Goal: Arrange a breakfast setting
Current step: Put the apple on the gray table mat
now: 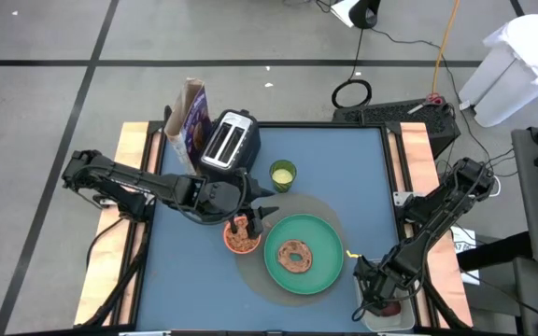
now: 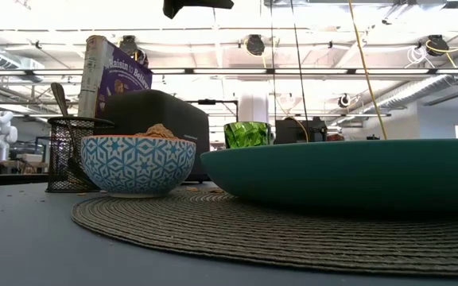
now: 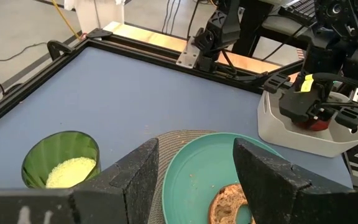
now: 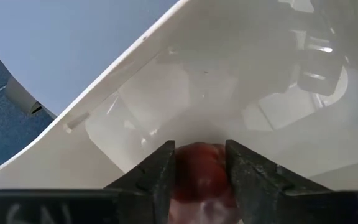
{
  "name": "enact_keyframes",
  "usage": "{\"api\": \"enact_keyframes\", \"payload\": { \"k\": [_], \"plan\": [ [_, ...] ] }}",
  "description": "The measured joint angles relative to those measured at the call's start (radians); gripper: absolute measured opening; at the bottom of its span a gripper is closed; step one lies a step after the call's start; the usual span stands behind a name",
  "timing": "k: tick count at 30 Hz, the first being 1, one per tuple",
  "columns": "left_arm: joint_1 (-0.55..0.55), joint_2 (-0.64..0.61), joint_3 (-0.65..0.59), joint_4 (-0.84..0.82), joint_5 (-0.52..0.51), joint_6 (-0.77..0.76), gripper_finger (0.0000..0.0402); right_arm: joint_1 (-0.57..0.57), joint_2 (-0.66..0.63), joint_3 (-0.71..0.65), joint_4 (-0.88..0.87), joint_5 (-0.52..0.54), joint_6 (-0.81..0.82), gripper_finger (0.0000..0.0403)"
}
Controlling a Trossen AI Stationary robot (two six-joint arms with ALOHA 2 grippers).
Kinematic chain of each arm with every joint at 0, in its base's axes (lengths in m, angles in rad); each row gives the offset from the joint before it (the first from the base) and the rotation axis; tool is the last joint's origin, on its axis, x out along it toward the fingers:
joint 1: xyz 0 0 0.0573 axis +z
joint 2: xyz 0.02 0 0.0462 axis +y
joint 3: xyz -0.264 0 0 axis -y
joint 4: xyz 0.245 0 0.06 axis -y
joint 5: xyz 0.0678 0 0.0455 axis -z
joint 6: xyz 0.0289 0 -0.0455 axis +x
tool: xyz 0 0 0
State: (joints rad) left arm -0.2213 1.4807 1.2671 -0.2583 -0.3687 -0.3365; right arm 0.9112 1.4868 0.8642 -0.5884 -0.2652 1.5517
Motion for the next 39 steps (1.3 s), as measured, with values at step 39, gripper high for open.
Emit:
{"api": "enact_keyframes", "payload": {
  "k": [39],
  "plan": [
    [0.000,0.000,0.000,0.000,0.000,0.000,0.0214,-0.002,-0.122,-0.003,-0.085,-0.024,0.070,0.0229]
  ]
}}
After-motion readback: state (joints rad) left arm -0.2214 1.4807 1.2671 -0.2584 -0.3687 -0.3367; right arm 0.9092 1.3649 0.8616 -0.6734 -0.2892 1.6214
